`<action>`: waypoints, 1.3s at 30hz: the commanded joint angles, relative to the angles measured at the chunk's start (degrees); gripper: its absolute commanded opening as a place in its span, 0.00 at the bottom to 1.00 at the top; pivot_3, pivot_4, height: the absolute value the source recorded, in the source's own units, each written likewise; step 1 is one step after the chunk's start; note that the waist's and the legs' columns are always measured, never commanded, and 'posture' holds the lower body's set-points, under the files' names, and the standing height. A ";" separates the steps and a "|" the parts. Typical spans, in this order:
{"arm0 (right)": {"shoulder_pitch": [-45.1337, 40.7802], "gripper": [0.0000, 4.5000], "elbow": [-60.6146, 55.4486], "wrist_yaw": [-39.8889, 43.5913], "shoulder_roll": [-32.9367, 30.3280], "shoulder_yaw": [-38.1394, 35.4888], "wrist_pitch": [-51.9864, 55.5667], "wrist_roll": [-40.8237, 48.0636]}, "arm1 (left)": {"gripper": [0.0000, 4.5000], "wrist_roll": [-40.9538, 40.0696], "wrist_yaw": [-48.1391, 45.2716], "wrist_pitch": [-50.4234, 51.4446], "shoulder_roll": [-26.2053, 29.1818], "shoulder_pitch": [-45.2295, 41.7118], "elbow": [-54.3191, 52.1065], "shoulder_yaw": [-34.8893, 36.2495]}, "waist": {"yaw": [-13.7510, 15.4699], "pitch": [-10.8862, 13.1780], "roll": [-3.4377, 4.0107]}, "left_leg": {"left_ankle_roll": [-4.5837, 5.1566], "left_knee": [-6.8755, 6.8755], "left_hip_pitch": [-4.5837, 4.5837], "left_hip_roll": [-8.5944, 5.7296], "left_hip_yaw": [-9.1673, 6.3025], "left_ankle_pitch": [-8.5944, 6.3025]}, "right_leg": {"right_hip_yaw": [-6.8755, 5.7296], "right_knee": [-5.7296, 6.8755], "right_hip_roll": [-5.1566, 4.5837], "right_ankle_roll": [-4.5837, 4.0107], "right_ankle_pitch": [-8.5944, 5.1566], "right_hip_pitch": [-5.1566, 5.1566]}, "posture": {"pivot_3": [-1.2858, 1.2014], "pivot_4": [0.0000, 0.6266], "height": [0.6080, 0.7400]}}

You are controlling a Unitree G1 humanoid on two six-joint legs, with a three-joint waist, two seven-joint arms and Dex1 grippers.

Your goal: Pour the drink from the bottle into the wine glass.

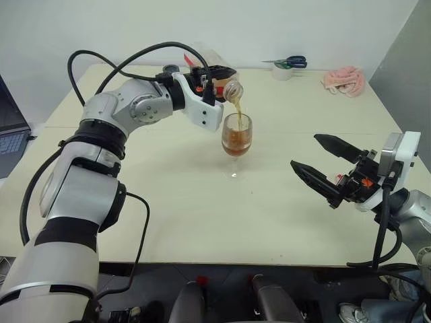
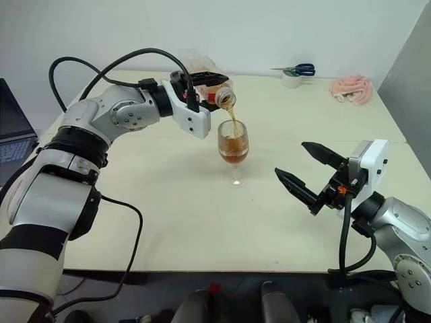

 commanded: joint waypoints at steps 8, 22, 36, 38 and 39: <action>-1.91 1.00 -1.36 0.08 -1.11 0.66 -1.48 0.42 | 0.48 -10.57 -7.22 0.63 -1.37 -0.63 1.21 4.37 | 0.00 0.00 0.00 | 0.00 0.01 0.00 0.00 0.00 0.00 | -0.01 0.01 0.00 0.00 0.00 0.00 | 0.52 0.24 1.00; -19.74 1.00 5.38 1.79 -2.80 5.65 -0.08 0.07 | 0.48 -44.81 -29.15 28.37 -4.68 10.62 -11.49 23.44 | -0.84 0.00 0.00 | 0.00 0.02 0.35 0.02 0.19 0.00 | 0.20 0.56 0.04 -0.01 -0.01 0.00 | 0.52 0.24 1.00; -48.35 1.00 22.68 5.84 7.33 29.77 7.57 -13.00 | 0.48 -58.44 -7.66 61.11 -7.09 41.18 -39.54 43.71 | -1.32 -0.03 0.02 | -0.01 0.07 0.32 0.08 -0.14 0.01 | -0.19 0.78 -0.06 -0.24 -0.13 -0.04 | 0.52 0.24 1.00; -48.96 1.00 23.36 6.39 8.39 30.28 7.68 -13.91 | 0.48 -58.89 -6.72 62.57 -7.77 42.71 -41.87 43.89 | -0.44 -0.05 -0.01 | -0.01 0.12 0.28 0.03 -0.18 0.01 | -0.26 0.77 -0.14 -0.24 -0.13 -0.03 | 0.52 0.24 1.00; -49.14 1.00 23.76 6.64 8.89 30.38 7.55 -14.31 | 0.48 -58.89 -6.16 62.99 -7.99 43.40 -42.73 43.96 | -0.05 -0.09 -0.08 | -0.01 0.13 0.27 0.03 -0.18 0.01 | -0.27 0.75 -0.15 -0.24 -0.13 -0.03 | 0.52 0.24 1.00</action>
